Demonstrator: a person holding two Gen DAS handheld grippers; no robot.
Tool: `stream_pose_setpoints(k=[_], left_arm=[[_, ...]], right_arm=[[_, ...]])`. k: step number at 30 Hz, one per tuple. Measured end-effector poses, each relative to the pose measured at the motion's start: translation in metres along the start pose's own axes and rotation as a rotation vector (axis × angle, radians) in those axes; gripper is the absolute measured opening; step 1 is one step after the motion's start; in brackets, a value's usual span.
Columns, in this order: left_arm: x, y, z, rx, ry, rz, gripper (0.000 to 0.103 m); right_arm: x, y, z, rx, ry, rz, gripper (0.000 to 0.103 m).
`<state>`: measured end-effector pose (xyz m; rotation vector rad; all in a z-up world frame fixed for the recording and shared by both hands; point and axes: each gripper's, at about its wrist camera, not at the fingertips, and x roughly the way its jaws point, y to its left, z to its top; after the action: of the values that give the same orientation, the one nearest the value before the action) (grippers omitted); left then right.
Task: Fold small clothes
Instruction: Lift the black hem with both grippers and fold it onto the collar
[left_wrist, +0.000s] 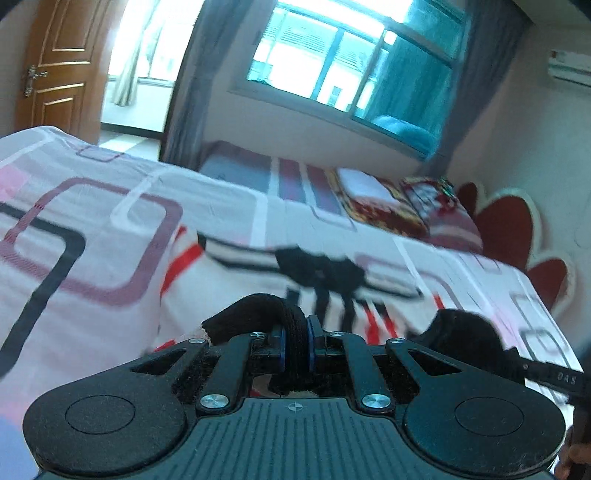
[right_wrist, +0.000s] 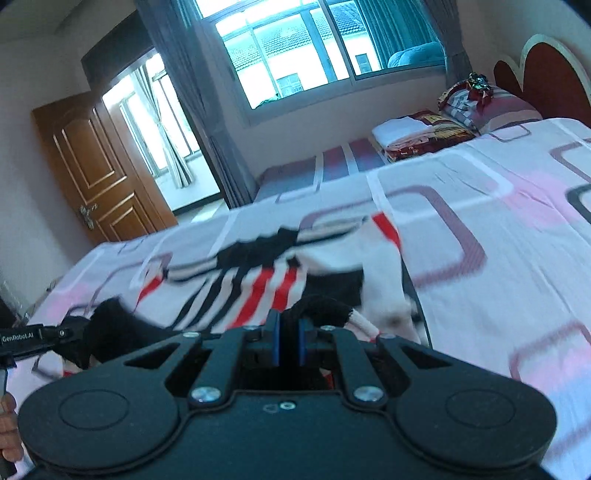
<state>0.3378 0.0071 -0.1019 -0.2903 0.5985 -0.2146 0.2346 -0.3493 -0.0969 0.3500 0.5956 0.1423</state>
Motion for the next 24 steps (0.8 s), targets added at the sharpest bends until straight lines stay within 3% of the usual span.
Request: stream_pose_setpoints(k=[9, 14, 16, 18, 19, 20, 22, 23, 24], left_arm=[[0.125, 0.002, 0.047, -0.033, 0.040, 0.138, 0.011], [0.178, 0.012, 0.055, -0.077, 0.146, 0.176, 0.011], [0.184, 0.016, 0.057, -0.125, 0.160, 0.164, 0.011], [0.184, 0.019, 0.061, -0.148, 0.157, 0.144, 0.011], [0.185, 0.019, 0.063, -0.151, 0.160, 0.140, 0.011], [0.185, 0.018, 0.063, -0.151, 0.163, 0.135, 0.011], [0.181, 0.021, 0.063, -0.163, 0.158, 0.123, 0.012], [0.178, 0.024, 0.064, -0.183, 0.146, 0.105, 0.014], [0.174, 0.028, 0.066, -0.204, 0.134, 0.095, 0.024]], right_arm=[[0.120, -0.039, 0.061, 0.057, 0.054, -0.004, 0.010], [0.175, -0.058, 0.075, 0.120, 0.133, -0.016, 0.011], [0.190, -0.065, 0.076, 0.156, 0.155, -0.041, 0.023], [0.190, -0.068, 0.078, 0.165, 0.113, -0.036, 0.056], [0.188, -0.067, 0.079, 0.154, 0.085, -0.039, 0.064], [0.186, -0.065, 0.081, 0.130, 0.062, -0.051, 0.067], [0.184, -0.059, 0.084, 0.071, 0.056, -0.060, 0.058], [0.182, -0.056, 0.083, 0.045, 0.045, -0.073, 0.055], [0.177, -0.053, 0.082, 0.022, 0.020, -0.094, 0.055]])
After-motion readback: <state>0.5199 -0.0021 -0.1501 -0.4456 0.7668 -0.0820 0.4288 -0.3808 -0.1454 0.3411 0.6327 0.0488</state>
